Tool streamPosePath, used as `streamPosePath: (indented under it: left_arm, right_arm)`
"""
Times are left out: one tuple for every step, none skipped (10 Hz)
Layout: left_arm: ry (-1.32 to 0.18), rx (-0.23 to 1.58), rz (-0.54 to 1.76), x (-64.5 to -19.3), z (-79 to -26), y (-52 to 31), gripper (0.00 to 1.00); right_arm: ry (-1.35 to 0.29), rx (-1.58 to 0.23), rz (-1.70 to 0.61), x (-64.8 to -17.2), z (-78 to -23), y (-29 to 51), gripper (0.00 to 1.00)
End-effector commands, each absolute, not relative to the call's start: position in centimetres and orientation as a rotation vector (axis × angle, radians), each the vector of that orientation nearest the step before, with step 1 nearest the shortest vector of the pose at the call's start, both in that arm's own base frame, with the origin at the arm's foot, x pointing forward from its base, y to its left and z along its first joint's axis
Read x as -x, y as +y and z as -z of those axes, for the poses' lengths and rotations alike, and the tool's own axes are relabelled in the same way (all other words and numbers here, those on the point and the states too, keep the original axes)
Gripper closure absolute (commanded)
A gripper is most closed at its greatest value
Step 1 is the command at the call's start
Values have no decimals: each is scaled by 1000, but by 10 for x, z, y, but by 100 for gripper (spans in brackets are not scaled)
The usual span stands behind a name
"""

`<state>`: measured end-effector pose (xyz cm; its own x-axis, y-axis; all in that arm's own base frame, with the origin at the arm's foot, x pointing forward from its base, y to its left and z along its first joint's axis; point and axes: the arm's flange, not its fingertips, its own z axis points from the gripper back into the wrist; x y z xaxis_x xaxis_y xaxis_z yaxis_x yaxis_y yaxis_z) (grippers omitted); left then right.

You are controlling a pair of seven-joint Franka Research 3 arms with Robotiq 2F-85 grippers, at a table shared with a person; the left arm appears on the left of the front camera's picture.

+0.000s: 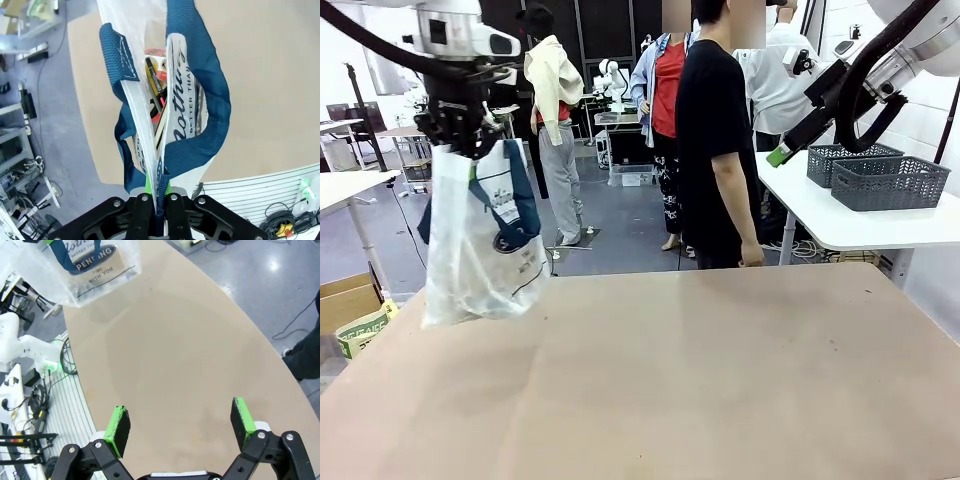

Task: Transfer purchased items from the store into the shopping bag.
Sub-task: Move the Reusable shopping bag to the right side of the table.

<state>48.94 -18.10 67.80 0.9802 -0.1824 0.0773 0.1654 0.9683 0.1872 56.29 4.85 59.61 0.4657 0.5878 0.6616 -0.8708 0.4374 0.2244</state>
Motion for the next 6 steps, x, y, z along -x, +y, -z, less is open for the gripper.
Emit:
streamPosePath:
  left_arm:
    - [-99, -169, 204, -479, -672, -162, 100]
    - [-94, -181, 176, -489, -678, -181, 100]
    - [-94, -181, 176, -489, -678, -181, 100]
    - [-94, -181, 176, -489, -678, -181, 100]
    - [-94, -181, 176, -489, -678, -181, 100]
    - [-94, -181, 176, -489, -678, -181, 100]
  right_arm:
    - [-552, -599, -959, -565, -595, 50, 0]
    - [-552, -599, -959, -565, -595, 50, 0]
    - [-552, -599, -959, -565, -595, 50, 0]
    - [-552, -599, -959, -565, -595, 50, 0]
    - [-552, -599, -959, -565, -595, 50, 0]
    - [-552, -599, -959, -565, -595, 50, 0]
